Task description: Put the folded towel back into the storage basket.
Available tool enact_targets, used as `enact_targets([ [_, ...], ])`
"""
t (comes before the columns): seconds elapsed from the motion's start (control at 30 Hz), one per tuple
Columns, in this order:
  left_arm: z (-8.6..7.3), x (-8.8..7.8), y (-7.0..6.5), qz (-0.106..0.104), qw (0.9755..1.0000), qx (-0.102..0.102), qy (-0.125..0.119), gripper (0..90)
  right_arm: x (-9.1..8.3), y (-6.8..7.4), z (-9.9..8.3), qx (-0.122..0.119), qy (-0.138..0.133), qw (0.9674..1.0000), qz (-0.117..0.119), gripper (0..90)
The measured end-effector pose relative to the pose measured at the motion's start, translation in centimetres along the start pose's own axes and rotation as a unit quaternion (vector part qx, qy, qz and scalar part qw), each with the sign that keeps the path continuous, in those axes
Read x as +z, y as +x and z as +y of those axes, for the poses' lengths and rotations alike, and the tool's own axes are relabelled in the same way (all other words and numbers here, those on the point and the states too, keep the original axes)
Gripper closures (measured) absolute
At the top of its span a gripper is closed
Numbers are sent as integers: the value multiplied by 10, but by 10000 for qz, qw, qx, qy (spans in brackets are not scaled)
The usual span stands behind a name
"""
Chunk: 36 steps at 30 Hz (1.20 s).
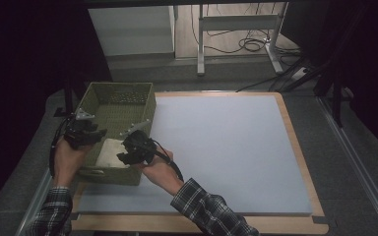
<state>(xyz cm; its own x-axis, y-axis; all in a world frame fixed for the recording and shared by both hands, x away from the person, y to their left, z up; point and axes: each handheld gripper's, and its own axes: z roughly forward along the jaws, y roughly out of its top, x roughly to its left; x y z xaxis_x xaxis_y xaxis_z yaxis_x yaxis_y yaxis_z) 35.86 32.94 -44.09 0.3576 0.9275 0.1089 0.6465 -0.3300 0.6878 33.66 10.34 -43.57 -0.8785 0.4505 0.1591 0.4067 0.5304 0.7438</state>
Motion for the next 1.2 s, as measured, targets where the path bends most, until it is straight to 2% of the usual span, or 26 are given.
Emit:
enact_targets([
  [0.07,1,0,-2,10,10000,-24,-36,490,-3,-2,0,-65,-47,10000,43,576],
  [0.1,2,0,-2,11,10000,-36,-59,465,-7,-2,0,-206,-112,9997,-19,531],
  [0.13,3,0,-3,5,10000,-62,-76,465,-7,-2,0,-206,-112,9997,-19,531],
  [0.2,5,-1,-5,-25,9999,-102,-105,416,-10,-2,0,-362,-149,9992,-83,500],
  [0.23,6,0,-6,-40,9998,-128,-116,374,-12,-3,0,-366,-157,9992,-98,484],
  [0.27,7,0,-6,-68,9998,-135,-118,374,-14,-3,-1,-378,-174,9991,-91,463],
  [0.3,9,0,-8,-115,9997,-170,-122,343,-19,-5,-1,-460,-203,9987,-114,435],
  [0.47,14,1,-12,-244,9991,-285,-173,244,-27,-10,-5,-572,-235,9979,-172,385],
  [0.67,21,5,-21,-532,9975,-419,-187,185,-39,-17,-13,-717,-190,9969,-242,331],
  [0.9,32,9,-32,-732,9965,-409,-22,123,-51,-24,-27,-858,-138,9958,-287,278],
  [1.03,40,13,-43,-865,9955,-377,119,96,-58,-34,-41,-813,-106,9961,-340,242],
  [1.2,47,15,-52,-907,9953,-303,169,82,-64,-44,-53,-731,-113,9965,-379,213],
])
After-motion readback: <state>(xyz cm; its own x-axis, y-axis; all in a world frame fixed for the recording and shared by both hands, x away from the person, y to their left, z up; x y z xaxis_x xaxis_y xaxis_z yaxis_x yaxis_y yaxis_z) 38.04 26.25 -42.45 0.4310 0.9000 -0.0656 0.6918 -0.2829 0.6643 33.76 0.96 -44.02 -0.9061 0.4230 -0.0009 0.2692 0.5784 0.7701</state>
